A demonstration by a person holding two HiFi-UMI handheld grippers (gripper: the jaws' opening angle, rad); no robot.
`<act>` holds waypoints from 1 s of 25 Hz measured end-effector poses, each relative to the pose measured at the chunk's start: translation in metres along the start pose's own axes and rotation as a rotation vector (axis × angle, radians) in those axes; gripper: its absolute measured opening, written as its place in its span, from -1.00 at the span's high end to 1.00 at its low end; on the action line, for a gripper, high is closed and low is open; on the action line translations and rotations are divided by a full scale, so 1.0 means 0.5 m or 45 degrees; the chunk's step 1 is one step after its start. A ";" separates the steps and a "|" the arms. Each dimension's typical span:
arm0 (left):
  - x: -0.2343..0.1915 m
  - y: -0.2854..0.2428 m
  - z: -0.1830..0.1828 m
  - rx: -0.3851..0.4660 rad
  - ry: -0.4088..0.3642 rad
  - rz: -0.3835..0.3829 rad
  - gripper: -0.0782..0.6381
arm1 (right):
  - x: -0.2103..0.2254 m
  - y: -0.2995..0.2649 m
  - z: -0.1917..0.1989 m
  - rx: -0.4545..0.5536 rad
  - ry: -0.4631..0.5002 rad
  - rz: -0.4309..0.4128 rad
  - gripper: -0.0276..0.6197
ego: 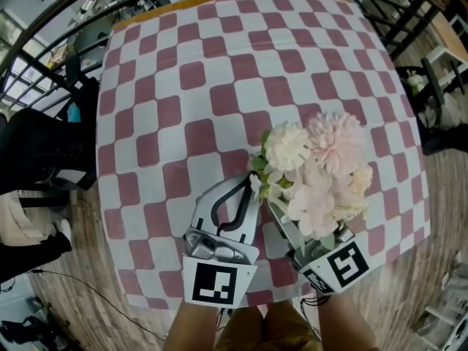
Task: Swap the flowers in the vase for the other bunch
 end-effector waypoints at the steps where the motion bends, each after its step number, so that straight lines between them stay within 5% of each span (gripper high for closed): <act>1: 0.001 0.004 -0.001 -0.001 -0.005 -0.002 0.76 | -0.003 0.003 -0.001 0.003 0.001 0.000 0.34; 25: 0.072 0.071 -0.027 -0.033 -0.034 -0.057 0.76 | -0.043 0.103 -0.009 0.031 0.017 -0.048 0.34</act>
Point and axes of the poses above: the fingertips, and each gripper's own axes: y backward along the fingers, x to its right, z out of its underside, the point moved 4 cm from there along y, backward along the fingers, and after that the axes turned 5 degrees about -z, right-handed, at the moved point
